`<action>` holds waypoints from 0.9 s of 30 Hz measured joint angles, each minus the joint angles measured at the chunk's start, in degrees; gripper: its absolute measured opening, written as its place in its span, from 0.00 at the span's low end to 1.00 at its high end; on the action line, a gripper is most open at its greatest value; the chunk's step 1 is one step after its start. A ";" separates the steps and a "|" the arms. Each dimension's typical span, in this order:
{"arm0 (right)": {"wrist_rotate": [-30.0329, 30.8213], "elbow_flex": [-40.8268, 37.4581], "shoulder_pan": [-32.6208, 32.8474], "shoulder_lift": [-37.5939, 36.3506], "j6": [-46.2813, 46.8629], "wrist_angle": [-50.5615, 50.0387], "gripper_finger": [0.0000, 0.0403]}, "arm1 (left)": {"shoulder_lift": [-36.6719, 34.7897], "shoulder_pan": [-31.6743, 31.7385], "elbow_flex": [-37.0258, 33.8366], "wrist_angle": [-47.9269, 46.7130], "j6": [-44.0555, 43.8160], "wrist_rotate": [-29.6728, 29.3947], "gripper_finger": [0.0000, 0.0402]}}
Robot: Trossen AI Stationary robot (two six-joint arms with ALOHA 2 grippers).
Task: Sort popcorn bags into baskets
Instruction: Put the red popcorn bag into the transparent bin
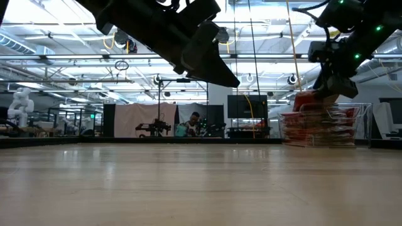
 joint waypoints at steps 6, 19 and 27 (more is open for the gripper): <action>0.18 0.02 -0.28 -3.90 0.93 -1.15 0.57 | 0.00 0.00 0.00 -1.40 -0.98 1.49 0.40; -3.04 7.85 -0.31 -4.20 6.63 -15.99 0.63 | 0.00 0.92 0.02 -1.62 -3.75 8.69 0.40; -7.29 11.23 -0.31 -4.24 12.13 -27.41 0.63 | 0.00 0.92 0.02 -0.69 -4.63 11.78 0.40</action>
